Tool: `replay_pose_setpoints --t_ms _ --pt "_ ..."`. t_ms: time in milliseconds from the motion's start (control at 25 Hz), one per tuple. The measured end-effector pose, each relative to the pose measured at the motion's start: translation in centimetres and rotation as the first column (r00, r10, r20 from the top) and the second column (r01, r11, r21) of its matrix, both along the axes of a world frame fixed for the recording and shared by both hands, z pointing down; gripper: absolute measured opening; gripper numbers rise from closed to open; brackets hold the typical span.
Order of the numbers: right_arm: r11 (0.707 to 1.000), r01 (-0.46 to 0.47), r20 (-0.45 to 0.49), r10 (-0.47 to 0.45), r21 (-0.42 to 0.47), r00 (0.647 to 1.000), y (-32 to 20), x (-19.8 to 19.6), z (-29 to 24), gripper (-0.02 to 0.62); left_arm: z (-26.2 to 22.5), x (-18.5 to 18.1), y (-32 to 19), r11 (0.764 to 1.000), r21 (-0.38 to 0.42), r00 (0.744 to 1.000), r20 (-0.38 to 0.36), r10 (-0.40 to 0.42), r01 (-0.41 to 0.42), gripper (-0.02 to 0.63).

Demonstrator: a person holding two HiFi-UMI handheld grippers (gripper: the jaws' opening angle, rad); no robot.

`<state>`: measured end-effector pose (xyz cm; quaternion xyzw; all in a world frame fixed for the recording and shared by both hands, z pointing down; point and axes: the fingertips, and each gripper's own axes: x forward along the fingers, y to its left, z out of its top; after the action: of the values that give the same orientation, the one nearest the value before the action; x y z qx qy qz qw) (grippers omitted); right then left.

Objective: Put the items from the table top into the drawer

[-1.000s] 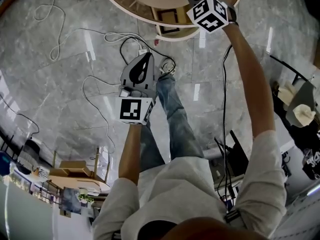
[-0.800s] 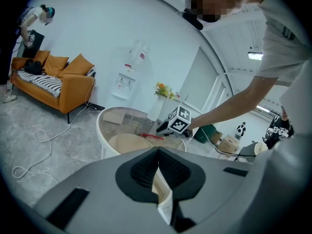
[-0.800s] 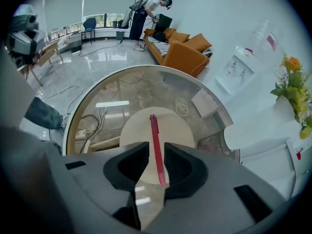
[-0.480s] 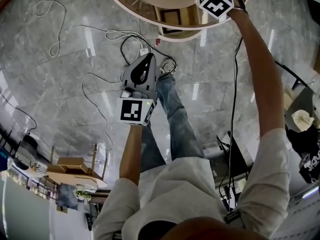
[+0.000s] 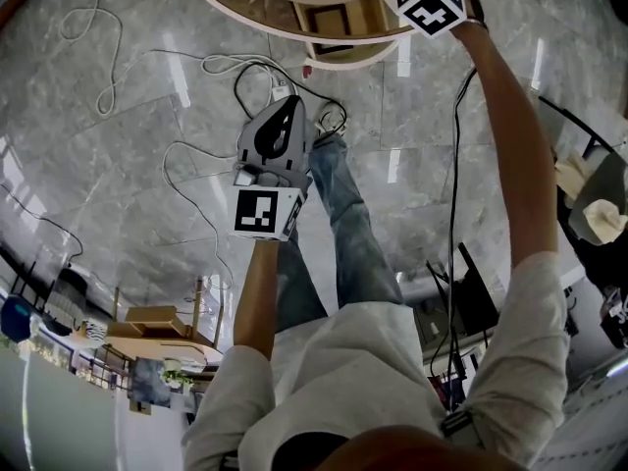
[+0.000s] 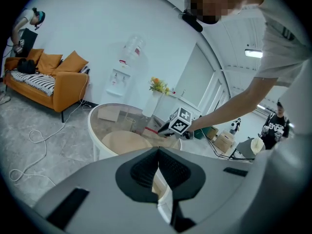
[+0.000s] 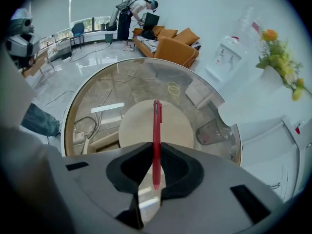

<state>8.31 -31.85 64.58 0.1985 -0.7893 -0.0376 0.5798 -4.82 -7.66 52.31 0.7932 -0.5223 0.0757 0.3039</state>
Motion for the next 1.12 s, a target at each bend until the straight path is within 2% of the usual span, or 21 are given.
replay_pose_setpoints --t_ms 200,440,600,760,920,1120 --pt "0.991 -0.122 0.026 0.12 0.049 0.992 1.2 7.1 -1.3 0.067 0.1 2.9 0.1 0.998 0.003 0.998 0.001 0.057 -0.057 0.015" --pt "0.952 -0.298 0.035 0.296 0.072 0.954 4.5 16.4 -2.6 0.068 -0.9 7.5 0.4 0.983 0.018 0.983 0.008 0.184 -0.184 0.015" --pt "0.922 -0.378 0.041 0.376 0.082 0.926 8.3 21.9 -3.7 0.067 -1.8 10.7 1.0 0.966 0.031 0.967 0.011 0.255 -0.255 0.015" --pt "0.905 -0.424 -0.005 0.425 0.039 0.905 13.4 26.3 -2.4 0.067 -2.2 13.4 1.9 0.951 0.037 0.951 0.009 0.308 -0.308 0.015" --pt "0.903 -0.427 -0.048 0.425 -0.041 0.904 18.5 27.0 1.1 0.067 -1.5 14.2 2.9 0.942 0.032 0.943 0.013 0.333 -0.333 0.015" --pt "0.928 -0.348 -0.077 0.34 -0.132 0.937 22.5 23.3 6.5 0.067 1.0 12.7 4.5 0.95 -0.001 0.95 0.015 0.313 -0.313 0.015"
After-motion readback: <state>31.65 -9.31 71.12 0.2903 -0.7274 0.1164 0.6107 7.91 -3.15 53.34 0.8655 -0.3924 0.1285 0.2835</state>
